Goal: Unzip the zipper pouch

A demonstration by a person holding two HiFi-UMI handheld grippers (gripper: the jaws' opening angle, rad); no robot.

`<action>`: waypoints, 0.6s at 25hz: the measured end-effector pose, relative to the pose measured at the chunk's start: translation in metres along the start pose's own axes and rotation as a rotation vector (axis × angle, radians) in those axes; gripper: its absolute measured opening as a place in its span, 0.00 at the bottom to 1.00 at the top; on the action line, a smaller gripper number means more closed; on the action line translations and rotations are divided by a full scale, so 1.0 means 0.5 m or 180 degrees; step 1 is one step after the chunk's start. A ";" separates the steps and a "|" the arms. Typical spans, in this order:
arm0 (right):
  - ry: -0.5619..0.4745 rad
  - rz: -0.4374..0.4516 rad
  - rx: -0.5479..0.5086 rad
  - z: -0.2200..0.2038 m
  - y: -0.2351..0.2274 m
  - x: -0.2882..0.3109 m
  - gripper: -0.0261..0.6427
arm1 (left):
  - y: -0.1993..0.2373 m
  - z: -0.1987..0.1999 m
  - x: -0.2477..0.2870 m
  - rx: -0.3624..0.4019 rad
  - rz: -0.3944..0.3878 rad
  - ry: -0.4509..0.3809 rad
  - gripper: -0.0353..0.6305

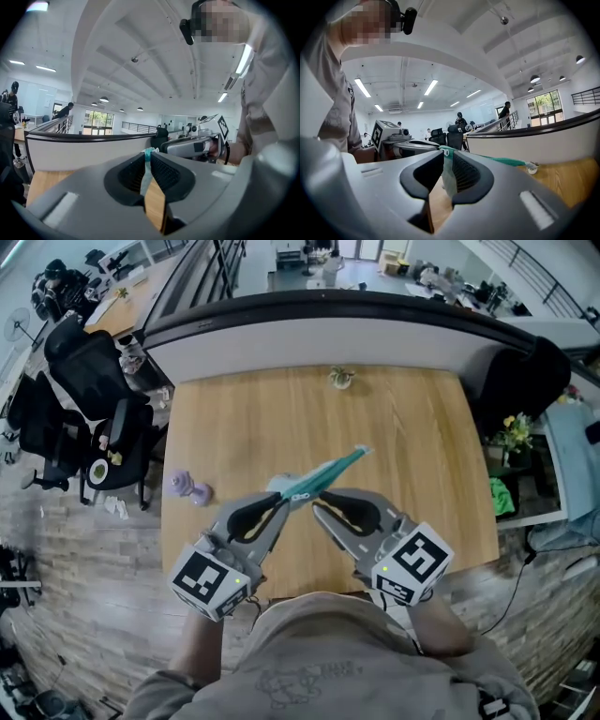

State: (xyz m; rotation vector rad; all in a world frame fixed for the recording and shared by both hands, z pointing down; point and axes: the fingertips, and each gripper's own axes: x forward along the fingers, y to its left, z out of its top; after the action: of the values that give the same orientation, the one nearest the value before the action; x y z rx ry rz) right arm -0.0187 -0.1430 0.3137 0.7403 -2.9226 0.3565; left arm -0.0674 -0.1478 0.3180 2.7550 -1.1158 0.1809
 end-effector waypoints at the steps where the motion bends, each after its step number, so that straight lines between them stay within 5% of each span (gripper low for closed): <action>1: 0.0000 0.0003 0.0019 0.000 0.001 0.000 0.14 | -0.008 0.001 0.004 0.0026 -0.0035 0.0011 0.11; 15: 0.0115 -0.0016 0.0224 -0.039 -0.012 0.015 0.09 | -0.024 -0.034 0.042 0.0050 -0.0112 0.0234 0.11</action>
State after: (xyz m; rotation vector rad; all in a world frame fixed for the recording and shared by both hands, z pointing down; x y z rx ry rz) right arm -0.0213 -0.1466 0.3349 0.7424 -2.8870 0.4695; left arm -0.0448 -0.1503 0.3368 2.7555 -1.0513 0.2850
